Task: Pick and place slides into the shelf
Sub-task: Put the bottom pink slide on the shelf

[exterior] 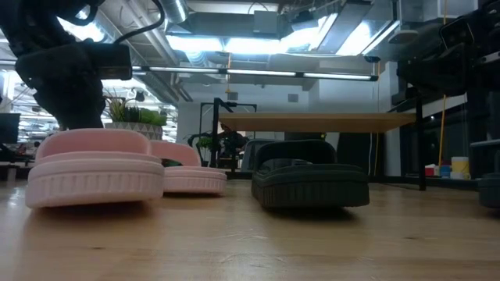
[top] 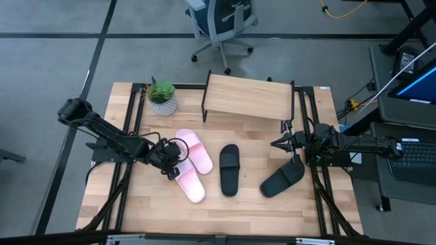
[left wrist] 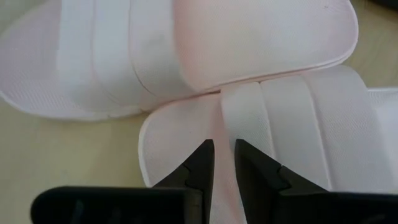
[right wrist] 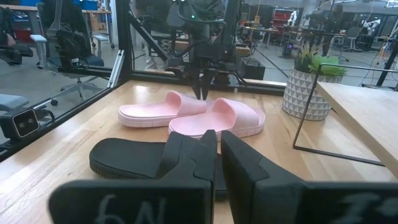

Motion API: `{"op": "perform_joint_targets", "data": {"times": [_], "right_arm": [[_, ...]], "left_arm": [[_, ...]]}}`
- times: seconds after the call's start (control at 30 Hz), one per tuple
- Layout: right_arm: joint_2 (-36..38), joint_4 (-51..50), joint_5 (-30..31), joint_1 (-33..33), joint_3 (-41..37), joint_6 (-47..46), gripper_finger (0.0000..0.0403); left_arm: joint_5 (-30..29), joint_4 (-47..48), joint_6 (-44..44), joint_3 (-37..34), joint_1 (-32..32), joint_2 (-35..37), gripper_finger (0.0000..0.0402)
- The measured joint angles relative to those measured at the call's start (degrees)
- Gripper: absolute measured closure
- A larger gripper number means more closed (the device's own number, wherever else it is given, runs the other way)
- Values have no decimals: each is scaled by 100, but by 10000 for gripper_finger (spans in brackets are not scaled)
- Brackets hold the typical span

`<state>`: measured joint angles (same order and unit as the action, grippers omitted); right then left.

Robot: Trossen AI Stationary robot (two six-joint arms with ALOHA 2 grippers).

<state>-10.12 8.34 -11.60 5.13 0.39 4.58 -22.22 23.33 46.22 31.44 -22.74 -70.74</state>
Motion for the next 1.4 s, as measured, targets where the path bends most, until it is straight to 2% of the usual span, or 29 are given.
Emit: {"op": "perform_joint_targets", "data": {"times": [0.47, 0.57, 0.73, 0.9, 1.03, 1.2, 1.4], "right_arm": [[-1, 0, 0, 0, -1, 22, 377], [0, 0, 0, 0, 1, 24, 377], [-1, 0, 0, 0, 1, 22, 377], [0, 0, 0, 0, -1, 27, 377], [-1, 0, 0, 0, 1, 39, 377], [-1, 0, 0, 0, 1, 39, 377], [0, 0, 0, 0, 0, 39, 377]], "left_arm": [[-106, -65, -164, -2, 13, 0, 341], [-127, -114, -161, -2, 13, 0, 320], [-273, -120, -151, -2, 13, 0, 255], [385, -106, -163, 37, 13, 0, 221], [718, -90, -209, 302, 2, 26, 217], [612, 379, -656, 911, -21, 27, 217], [454, 479, -630, 1382, -88, 13, 217]]}}
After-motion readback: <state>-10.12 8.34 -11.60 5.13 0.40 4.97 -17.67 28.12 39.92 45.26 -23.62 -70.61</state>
